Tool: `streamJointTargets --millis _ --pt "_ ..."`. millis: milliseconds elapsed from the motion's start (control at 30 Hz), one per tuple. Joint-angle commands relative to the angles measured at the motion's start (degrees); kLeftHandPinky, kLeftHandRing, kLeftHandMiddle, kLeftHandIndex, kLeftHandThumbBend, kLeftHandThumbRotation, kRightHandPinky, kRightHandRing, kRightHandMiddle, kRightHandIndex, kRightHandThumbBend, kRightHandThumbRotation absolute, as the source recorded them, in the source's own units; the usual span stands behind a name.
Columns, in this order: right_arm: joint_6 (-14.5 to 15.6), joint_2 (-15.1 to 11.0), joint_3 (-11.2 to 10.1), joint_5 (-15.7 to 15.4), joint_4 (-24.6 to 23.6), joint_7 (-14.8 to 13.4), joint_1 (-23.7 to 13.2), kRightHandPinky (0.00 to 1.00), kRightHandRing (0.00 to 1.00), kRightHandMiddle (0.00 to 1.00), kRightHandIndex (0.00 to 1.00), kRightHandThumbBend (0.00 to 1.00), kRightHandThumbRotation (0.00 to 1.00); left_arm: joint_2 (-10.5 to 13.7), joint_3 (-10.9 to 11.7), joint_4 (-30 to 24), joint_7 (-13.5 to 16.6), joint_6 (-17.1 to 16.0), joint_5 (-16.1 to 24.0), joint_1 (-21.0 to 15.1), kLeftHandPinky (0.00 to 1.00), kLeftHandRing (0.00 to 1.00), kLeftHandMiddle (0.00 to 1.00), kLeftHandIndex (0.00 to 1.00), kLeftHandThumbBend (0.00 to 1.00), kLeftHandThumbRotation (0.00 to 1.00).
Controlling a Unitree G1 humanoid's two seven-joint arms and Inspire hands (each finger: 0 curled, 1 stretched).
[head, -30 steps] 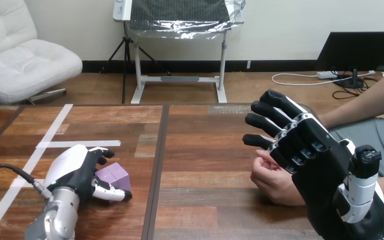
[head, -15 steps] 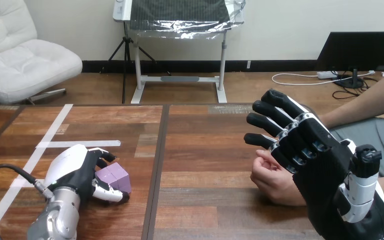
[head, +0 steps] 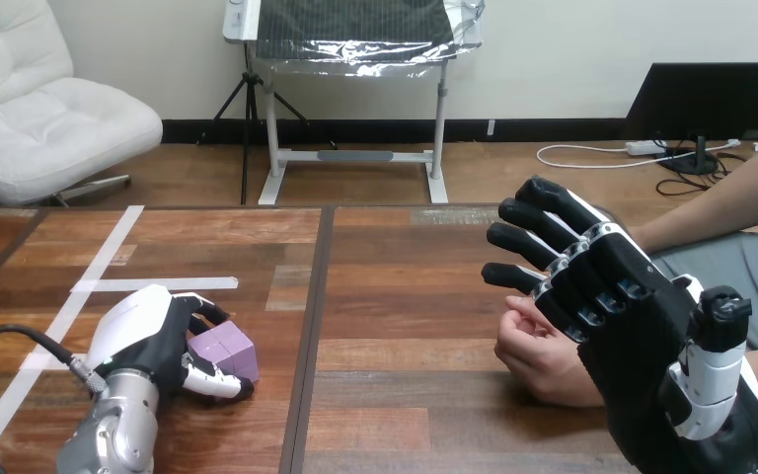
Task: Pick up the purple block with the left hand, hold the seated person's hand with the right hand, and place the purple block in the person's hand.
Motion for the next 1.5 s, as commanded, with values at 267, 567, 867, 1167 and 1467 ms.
streamJointTargets --millis 267,567,867,1167,1467 --pt "-1.06 0.42 -0.13 0.7 -2.76 0.06 -2.25 0.79 0.87 0.87 0.87 0.89 0.93 0.29 -1.2 0.22 2.25 0.64 1.59 -4.46 0.46 0.59 0.65 0.65 0.85 0.0" --pt "-1.06 0.51 -0.15 0.62 -2.77 -0.13 -2.35 0.78 0.86 0.87 0.87 0.89 0.92 0.16 -1.39 0.69 2.56 1.04 1.36 -4.64 0.43 0.54 0.61 0.62 0.83 0.0" --pt "-1.07 0.41 -0.22 0.69 -2.73 0.0 -2.5 0.78 0.86 0.87 0.87 0.89 0.92 -0.16 -1.27 0.51 3.68 0.39 1.15 -4.25 0.35 0.44 0.53 0.58 0.8 0.0" --pt "-1.22 0.33 -0.29 0.24 -2.54 -0.08 -2.68 0.78 0.86 0.87 0.87 0.89 0.93 -0.23 -1.26 1.54 6.26 -1.86 0.91 -3.99 0.25 0.32 0.42 0.5 0.75 0.0" --pt "-2.66 0.42 -0.58 -1.77 -0.56 -0.07 -3.62 0.79 0.87 0.87 0.87 0.9 0.95 -0.42 -0.71 1.74 7.9 -3.42 0.05 -3.59 0.24 0.32 0.41 0.48 0.72 0.0"
